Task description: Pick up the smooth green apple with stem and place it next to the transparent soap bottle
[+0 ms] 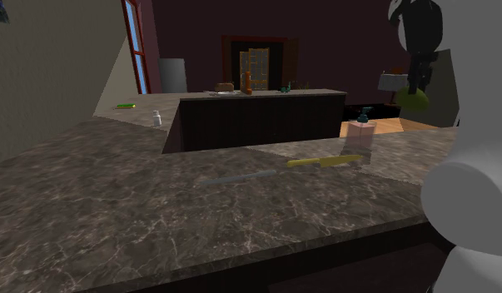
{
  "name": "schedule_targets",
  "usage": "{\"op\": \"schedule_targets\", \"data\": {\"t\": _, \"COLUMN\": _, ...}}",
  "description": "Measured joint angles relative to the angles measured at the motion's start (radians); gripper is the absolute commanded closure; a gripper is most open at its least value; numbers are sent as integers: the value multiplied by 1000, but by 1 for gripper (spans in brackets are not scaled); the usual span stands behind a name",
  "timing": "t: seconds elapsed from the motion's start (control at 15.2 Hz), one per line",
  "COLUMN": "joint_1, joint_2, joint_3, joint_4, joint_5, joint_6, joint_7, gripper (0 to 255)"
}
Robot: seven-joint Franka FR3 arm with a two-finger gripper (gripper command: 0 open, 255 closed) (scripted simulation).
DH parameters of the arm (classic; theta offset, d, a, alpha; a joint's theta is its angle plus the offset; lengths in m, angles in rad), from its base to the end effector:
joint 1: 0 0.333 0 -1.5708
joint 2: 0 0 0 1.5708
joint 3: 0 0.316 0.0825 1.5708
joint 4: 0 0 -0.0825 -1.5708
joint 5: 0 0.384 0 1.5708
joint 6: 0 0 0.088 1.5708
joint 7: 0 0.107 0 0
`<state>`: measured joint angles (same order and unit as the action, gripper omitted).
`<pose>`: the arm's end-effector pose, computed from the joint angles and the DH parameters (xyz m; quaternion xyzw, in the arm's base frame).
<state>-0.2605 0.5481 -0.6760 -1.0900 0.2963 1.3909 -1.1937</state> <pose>0.5149 -0.4313 0.5418 -0.9827 -0.1691 0.0532 0.0527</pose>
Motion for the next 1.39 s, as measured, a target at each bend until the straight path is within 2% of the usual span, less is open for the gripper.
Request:
{"op": "schedule_targets", "data": {"t": 0.53, "joint_1": 44, "joint_2": -30, "joint_3": -5, "joint_4": -162, "joint_5": -15, "joint_6": 127, "joint_7": -7, "gripper": 255}}
{"op": "schedule_targets", "data": {"t": 1.39, "joint_1": 74, "joint_2": -20, "joint_3": 3, "joint_4": -330, "joint_5": -5, "joint_6": 298, "joint_7": -17, "gripper": 255}}
